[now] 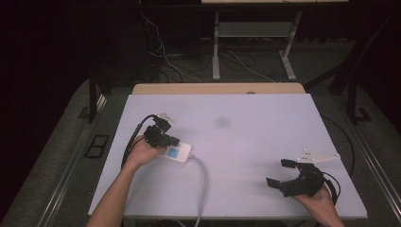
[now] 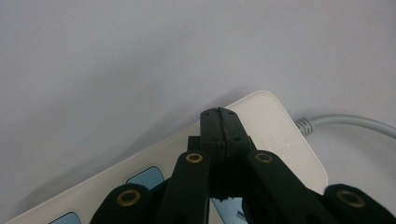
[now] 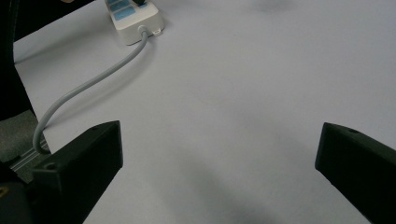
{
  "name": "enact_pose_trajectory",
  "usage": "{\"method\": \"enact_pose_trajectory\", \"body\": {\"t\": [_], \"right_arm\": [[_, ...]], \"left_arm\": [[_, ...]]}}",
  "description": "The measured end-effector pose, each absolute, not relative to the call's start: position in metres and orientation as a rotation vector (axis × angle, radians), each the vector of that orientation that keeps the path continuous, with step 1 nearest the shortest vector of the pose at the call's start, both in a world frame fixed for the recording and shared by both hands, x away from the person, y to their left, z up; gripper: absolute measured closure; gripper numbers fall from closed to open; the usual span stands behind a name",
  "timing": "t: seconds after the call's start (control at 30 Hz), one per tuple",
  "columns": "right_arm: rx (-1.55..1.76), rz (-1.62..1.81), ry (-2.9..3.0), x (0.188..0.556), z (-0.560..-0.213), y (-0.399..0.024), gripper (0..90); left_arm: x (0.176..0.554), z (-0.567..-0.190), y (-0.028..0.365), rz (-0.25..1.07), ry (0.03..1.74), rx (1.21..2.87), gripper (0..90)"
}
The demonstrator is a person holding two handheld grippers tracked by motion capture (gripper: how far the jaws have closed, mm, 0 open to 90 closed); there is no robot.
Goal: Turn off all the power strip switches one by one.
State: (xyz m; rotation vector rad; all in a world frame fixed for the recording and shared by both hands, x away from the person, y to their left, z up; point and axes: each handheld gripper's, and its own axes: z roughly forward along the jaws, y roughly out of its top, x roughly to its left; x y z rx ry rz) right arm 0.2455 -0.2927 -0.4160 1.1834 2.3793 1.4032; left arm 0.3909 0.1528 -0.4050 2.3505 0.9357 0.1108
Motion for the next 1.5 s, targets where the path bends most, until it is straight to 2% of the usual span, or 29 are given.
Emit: {"method": "enact_pose_trajectory", "body": {"t": [0.27, 0.43, 0.6, 1.23, 1.5], "right_arm": [[1.196, 1.362, 2.389, 0.246, -0.417, -0.293, 0.7], [1.197, 1.361, 2.387, 0.246, -0.417, -0.293, 0.7], [1.195, 1.360, 2.384, 0.246, -0.416, -0.293, 0.7], [1.208, 1.369, 2.359, 0.246, -0.415, -0.298, 0.7], [1.212, 1.371, 2.353, 0.246, -0.414, -0.299, 0.7]], "left_arm": [[0.392, -0.406, 0.154, 0.093, 0.937, 2.346, 89.1], [0.396, -0.405, 0.155, 0.031, 1.007, 2.330, 89.3], [0.395, -0.403, 0.144, 0.115, 0.983, 2.393, 89.4], [0.391, -0.402, 0.142, 0.149, 0.949, 2.420, 89.4], [0.390, -0.400, 0.145, 0.150, 0.967, 2.363, 89.3]]}}
